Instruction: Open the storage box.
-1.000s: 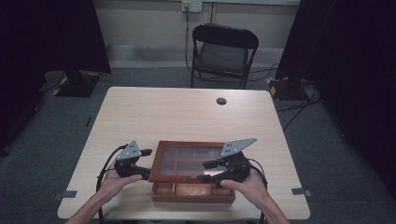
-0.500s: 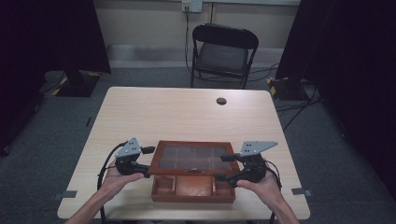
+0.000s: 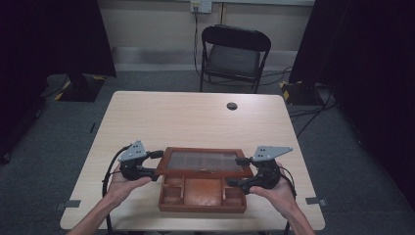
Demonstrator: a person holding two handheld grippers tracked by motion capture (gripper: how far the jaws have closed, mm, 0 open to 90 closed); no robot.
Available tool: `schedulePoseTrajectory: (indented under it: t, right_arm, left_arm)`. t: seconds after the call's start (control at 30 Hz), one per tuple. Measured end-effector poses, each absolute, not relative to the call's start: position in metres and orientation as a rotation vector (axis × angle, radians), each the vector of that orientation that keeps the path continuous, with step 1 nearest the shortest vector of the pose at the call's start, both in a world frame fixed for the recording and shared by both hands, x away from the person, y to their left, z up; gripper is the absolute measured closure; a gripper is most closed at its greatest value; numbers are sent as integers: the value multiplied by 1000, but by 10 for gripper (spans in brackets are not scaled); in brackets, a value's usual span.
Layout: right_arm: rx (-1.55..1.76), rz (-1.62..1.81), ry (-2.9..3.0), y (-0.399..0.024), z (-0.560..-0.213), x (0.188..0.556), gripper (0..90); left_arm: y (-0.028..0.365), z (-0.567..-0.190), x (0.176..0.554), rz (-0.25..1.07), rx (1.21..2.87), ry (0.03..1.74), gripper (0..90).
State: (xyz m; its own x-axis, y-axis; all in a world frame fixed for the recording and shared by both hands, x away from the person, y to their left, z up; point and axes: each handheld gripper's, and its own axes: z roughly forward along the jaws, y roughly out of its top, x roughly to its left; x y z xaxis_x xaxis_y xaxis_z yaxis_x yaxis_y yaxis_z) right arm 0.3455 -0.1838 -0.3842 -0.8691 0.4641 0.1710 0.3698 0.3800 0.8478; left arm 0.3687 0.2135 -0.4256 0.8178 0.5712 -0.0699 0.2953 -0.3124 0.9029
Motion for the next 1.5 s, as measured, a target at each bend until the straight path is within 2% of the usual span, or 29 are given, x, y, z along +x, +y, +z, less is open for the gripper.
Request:
schedulePoseTrajectory:
  t: [0.63,0.7,1.5]
  right_arm:
    - [805,1497,2447,-192,-387,363,259]
    - [814,1513,2433,-194,-384,366,290]
    - [933,1582,2372,-203,-389,395,367]
  left_arm:
    - [213,-414,377,321,1918,644,392]
    - [213,-413,378,324,1917,646,406]
    - [209,-407,393,310,1899,676,486]
